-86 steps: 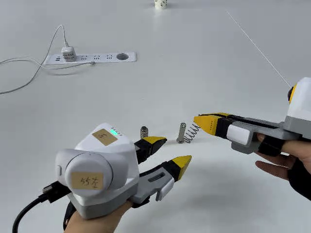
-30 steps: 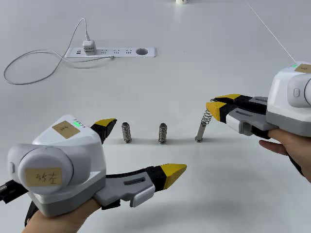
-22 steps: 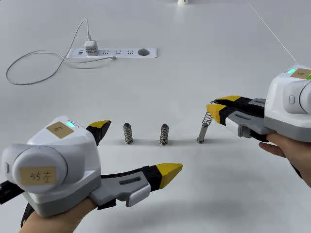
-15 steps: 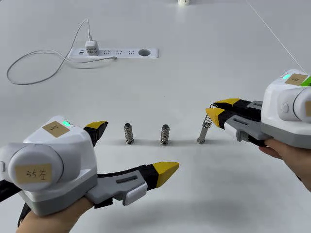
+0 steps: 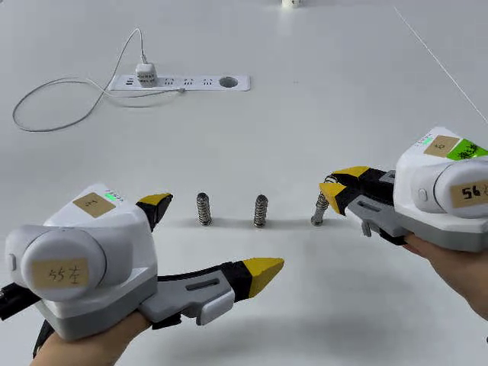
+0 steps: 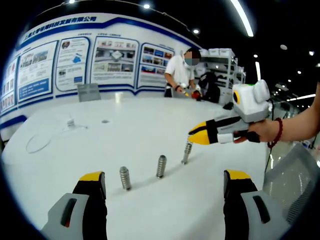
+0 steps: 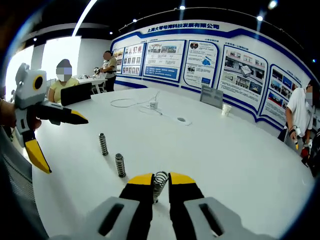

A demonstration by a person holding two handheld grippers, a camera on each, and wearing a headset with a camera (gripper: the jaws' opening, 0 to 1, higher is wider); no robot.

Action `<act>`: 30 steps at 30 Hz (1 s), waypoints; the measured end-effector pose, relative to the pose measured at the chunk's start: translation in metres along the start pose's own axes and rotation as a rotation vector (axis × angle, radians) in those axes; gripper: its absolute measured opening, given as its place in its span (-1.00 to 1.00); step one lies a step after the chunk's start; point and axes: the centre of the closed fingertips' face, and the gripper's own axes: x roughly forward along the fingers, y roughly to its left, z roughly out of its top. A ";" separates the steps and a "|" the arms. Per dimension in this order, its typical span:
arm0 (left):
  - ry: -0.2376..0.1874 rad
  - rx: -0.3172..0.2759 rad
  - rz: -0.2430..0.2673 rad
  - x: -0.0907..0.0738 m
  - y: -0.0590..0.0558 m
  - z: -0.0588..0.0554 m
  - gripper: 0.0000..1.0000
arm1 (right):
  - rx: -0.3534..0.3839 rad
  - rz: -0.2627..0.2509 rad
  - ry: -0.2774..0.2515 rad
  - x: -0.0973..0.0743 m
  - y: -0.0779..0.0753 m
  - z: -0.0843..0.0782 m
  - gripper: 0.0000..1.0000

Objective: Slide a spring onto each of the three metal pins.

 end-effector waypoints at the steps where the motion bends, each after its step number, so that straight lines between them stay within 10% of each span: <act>1: 0.001 -0.003 0.001 0.000 0.000 0.000 0.99 | -0.002 0.000 0.001 0.000 0.001 -0.001 -0.76; 30: 0.014 -0.011 0.018 -0.003 0.008 -0.005 0.93 | 0.013 -0.010 0.053 0.013 0.006 -0.025 -0.76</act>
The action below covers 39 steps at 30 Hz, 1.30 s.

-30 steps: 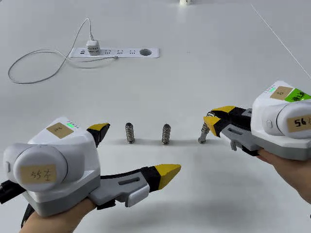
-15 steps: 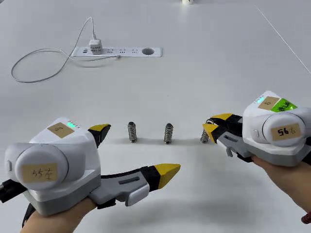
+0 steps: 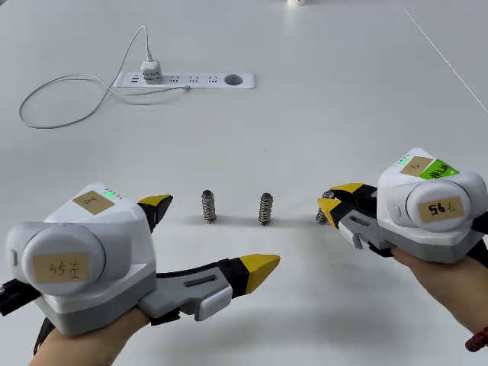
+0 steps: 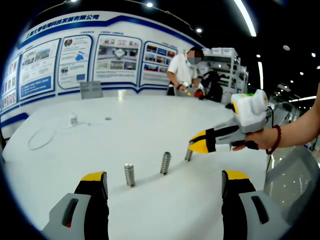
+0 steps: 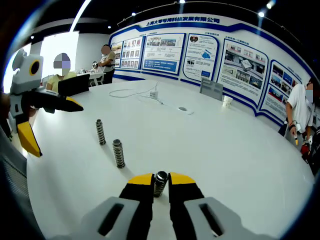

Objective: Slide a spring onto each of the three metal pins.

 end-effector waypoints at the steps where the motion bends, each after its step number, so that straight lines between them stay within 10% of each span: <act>1: 0.001 -0.001 0.001 0.000 0.000 0.000 0.92 | 0.006 0.002 0.001 0.000 0.000 0.000 -0.76; 39: 0.057 0.008 0.049 -0.017 0.020 0.002 0.79 | 0.160 0.139 0.018 -0.053 0.018 0.017 0.13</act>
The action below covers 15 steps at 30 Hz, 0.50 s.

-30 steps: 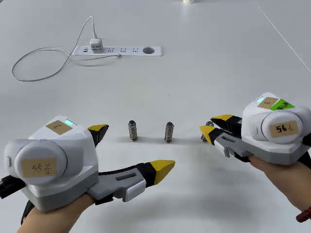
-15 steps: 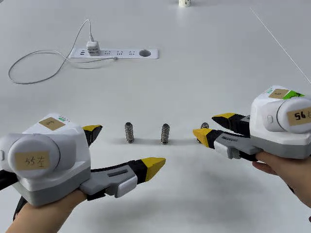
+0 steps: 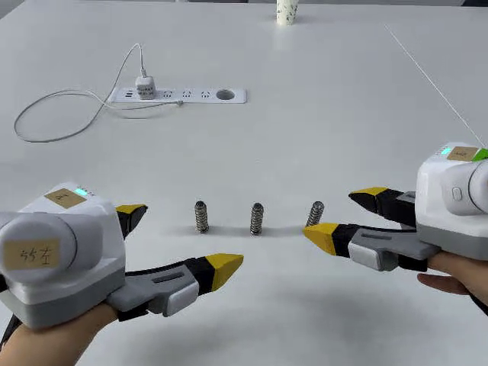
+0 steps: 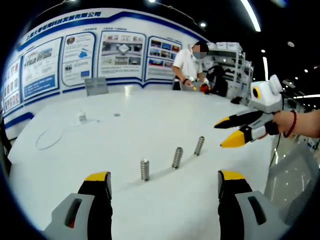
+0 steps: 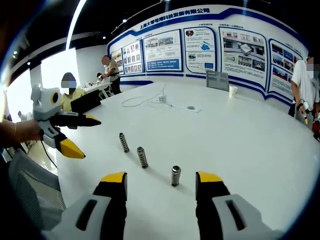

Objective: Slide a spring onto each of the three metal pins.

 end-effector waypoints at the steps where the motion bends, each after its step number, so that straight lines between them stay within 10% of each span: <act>1: 0.002 0.004 0.001 -0.001 0.000 0.000 0.79 | 0.005 0.005 0.005 -0.001 0.002 -0.001 0.17; 15: 0.011 0.009 -0.002 -0.013 0.000 0.001 0.88 | 0.012 0.029 0.047 -0.015 0.012 -0.014 0.49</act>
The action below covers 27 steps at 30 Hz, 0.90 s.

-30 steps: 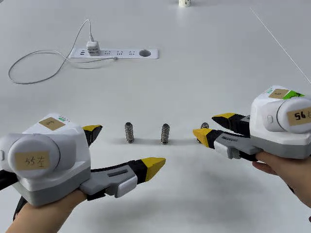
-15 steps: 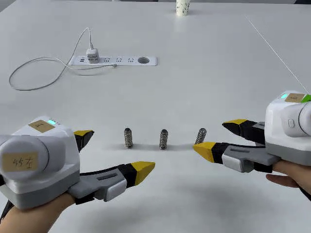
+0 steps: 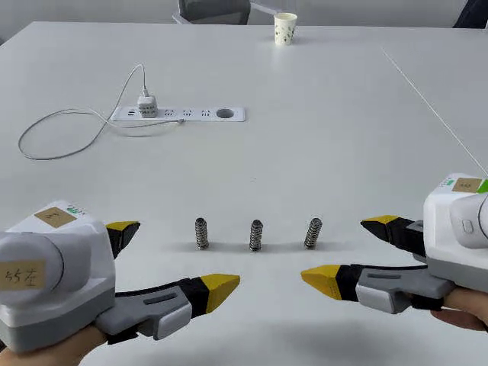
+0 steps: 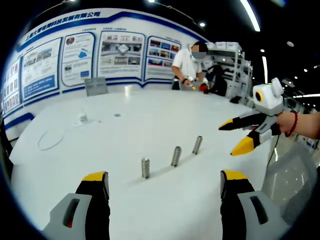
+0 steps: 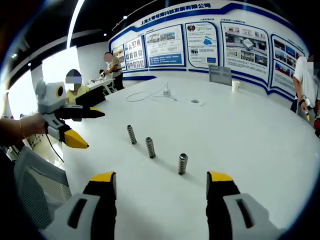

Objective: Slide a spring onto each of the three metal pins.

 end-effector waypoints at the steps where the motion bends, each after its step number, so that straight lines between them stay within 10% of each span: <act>1: 0.004 0.009 0.001 -0.001 0.000 -0.001 0.89 | 0.002 -0.003 0.003 -0.001 0.000 -0.001 0.51; 27: 0.033 0.008 0.014 -0.016 -0.002 -0.012 1.00 | 0.041 -0.023 -0.028 -0.016 0.008 -0.005 0.68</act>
